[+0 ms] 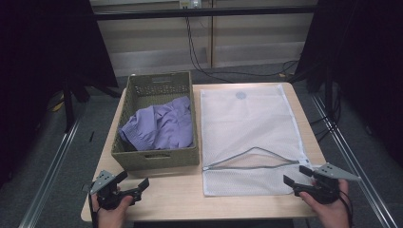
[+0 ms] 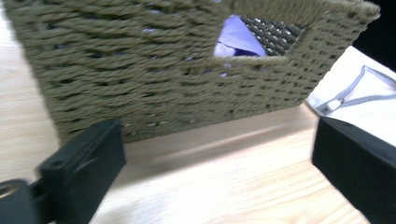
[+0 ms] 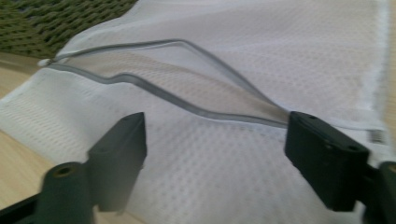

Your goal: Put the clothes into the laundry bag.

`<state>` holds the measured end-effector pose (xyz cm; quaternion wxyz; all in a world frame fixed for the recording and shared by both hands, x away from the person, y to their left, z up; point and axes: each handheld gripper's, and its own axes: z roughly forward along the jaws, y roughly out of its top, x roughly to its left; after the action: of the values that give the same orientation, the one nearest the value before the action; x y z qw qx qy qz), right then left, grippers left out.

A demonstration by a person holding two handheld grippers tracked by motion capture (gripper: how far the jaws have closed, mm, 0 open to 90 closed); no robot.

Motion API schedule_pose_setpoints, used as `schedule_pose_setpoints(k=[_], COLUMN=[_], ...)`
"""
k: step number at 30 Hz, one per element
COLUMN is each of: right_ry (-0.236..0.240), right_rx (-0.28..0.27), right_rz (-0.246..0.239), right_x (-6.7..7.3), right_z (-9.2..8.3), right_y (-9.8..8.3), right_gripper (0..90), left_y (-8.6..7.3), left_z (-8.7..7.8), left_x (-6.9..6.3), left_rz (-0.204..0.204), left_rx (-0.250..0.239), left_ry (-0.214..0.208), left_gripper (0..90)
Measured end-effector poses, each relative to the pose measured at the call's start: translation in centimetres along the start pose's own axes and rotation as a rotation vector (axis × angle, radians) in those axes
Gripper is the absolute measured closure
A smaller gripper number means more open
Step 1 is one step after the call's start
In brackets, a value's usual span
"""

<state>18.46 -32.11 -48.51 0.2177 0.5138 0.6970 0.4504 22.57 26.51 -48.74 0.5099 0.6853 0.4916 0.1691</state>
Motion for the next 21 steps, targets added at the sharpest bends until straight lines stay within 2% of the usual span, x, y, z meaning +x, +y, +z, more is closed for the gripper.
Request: schedule_pose_setpoints(k=[1, 2, 3, 4, 5, 6, 7, 8, 10, 11, 12, 13, 14, 15, 16, 17, 18, 19, 21], right_ry=[0.039, 0.059, 0.071, 0.065, 0.062, 0.065, 0.068, 0.070, 0.076, 0.075, 0.083, 0.082, 0.082, 0.093, 0.091, 0.091, 0.094, 0.094, 0.112], right_rx=[0.010, 0.016, 0.028, 0.043, 0.054, 0.067, 0.083, 0.089, 0.117, 0.134, 0.156, 0.167, 0.167, 0.163, 0.186, 0.186, 0.174, 0.174, 0.187], right_rz=[-0.008, -0.016, -0.031, -0.047, -0.057, -0.069, -0.075, -0.062, -0.064, -0.061, -0.055, -0.054, -0.054, -0.048, -0.053, -0.053, -0.052, -0.052, -0.076], right_x=[0.5, 0.9, 1.4, 2.0, 2.4, 2.7, 2.9, 3.2, 3.4, 3.4, 3.4, 3.5, 3.5, 3.7, 3.9, 3.9, 4.1, 4.1, 4.6], right_z=[0.4, 0.7, 1.0, 1.3, 1.7, 2.1, 2.6, 3.0, 3.8, 4.2, 4.5, 4.6, 4.6, 4.7, 4.9, 4.9, 4.8, 4.8, 4.7], right_y=[0.0, -0.1, -0.2, -0.2, -0.3, -0.3, -0.4, -0.4, -0.5, -0.6, -0.6, -0.6, -0.6, -0.5, -0.6, -0.6, -0.9, -0.9, -1.0], right_gripper=[38.5, 45.0, 51.6, 58.5, 64.6, 70.3, 75.3, 79.6, 87.5, 90.0, 90.0, 90.0, 90.0, 90.0, 90.0, 90.0, 90.0, 90.0, 90.0], left_y=[0.1, 0.1, 0.1, 0.1, 0.1, 0.0, 0.0, -0.1, -0.3, -0.3, -0.3, -0.3, -0.3, -0.4, -0.4, -0.4, -0.4, -0.4, -0.5], left_z=[0.1, 0.3, 0.3, 0.8, 0.8, 1.5, 1.5, 2.3, 3.1, 3.4, 3.8, 3.8, 4.1, 4.7, 5.0, 5.0, 5.6, 5.6, 6.4], left_x=[-0.3, -0.9, -0.9, -1.8, -1.8, -2.7, -2.7, -3.8, -5.0, -5.5, -6.0, -6.0, -6.6, -7.7, -8.3, -8.3, -9.5, -9.5, -10.9], left_rz=[0.007, 0.011, 0.011, 0.017, 0.017, 0.043, 0.043, 0.068, 0.090, 0.088, 0.107, 0.107, 0.124, 0.142, 0.155, 0.155, 0.199, 0.199, 0.242], left_rx=[0.001, 0.004, 0.004, 0.009, 0.009, 0.031, 0.031, 0.063, 0.083, 0.089, 0.106, 0.106, 0.115, 0.141, 0.153, 0.153, 0.178, 0.178, 0.197], left_ry=[-0.004, -0.002, -0.002, -0.019, -0.019, -0.052, -0.052, -0.086, -0.111, -0.140, -0.162, -0.162, -0.176, -0.219, -0.235, -0.235, -0.253, -0.253, -0.268], left_gripper=[12.8, 19.2, 30.3, 41.2, 52.0, 60.0, 69.7, 78.0, 89.3, 90.0, 90.0, 90.0, 90.0, 90.0, 90.0, 90.0, 90.0, 90.0, 90.0])
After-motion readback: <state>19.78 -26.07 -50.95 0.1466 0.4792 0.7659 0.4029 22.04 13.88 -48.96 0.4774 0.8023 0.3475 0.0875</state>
